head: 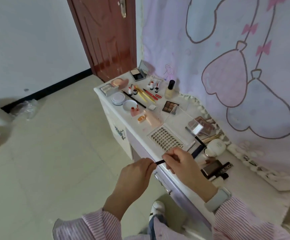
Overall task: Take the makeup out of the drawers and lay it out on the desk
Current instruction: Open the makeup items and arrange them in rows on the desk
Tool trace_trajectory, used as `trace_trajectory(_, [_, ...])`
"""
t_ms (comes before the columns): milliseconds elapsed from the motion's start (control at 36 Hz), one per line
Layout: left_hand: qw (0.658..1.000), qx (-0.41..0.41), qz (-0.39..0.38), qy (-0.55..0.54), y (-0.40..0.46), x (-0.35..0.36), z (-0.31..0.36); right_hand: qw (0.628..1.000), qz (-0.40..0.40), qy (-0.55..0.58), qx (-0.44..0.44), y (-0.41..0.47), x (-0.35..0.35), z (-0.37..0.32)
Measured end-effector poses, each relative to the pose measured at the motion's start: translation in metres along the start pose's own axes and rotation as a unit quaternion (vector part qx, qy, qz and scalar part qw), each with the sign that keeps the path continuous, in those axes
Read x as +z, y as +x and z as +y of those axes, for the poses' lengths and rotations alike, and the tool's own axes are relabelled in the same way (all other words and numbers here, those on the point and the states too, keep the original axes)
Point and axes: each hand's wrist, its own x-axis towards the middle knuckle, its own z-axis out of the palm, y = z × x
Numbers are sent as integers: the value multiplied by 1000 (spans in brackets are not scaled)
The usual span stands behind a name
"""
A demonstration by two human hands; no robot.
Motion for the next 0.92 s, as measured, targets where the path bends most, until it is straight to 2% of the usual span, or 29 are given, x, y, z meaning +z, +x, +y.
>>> trace_trajectory(83, [999,-10,-19,-37,-14,3,9,998,61,-26,-14,-19,4,5])
trace_trajectory(333, [994,9,-52,-91,-34,16,38,993,107,-17,-41,-64,-6,28])
trace_trajectory(583, [990,-22,-86,-105,-21,39,65,996,84,-23,-29,-67,-40,46])
trace_trajectory(917, [979,-107,-75,-156,22,85,102,999,10,-32,-25,-30,-111,71])
